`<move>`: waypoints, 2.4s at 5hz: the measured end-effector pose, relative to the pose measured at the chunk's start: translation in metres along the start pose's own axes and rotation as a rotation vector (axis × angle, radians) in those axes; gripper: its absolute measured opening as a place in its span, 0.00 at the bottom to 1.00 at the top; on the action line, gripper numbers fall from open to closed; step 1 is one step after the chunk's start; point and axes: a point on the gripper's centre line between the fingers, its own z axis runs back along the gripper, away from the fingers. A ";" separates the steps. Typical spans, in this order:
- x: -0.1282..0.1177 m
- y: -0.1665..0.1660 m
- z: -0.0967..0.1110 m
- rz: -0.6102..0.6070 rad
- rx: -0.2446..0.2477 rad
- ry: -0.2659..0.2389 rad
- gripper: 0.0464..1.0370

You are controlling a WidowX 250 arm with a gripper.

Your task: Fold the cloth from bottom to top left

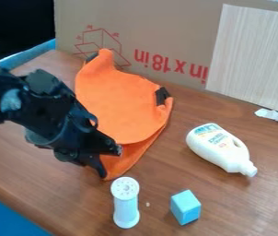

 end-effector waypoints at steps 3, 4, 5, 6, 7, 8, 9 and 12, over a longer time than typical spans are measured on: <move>-0.025 -0.009 0.050 0.008 -0.125 0.128 0.01; 0.006 0.002 0.053 0.102 -0.141 0.116 0.01; 0.044 0.018 0.049 0.227 -0.148 0.130 0.01; 0.080 0.037 0.045 0.335 -0.134 0.142 0.01; 0.099 0.050 0.034 0.386 -0.117 0.180 0.01; 0.117 0.060 0.019 0.406 -0.099 0.228 0.01; 0.133 0.070 0.007 0.445 -0.097 0.291 0.01; 0.170 0.097 -0.029 0.741 -0.123 0.505 0.01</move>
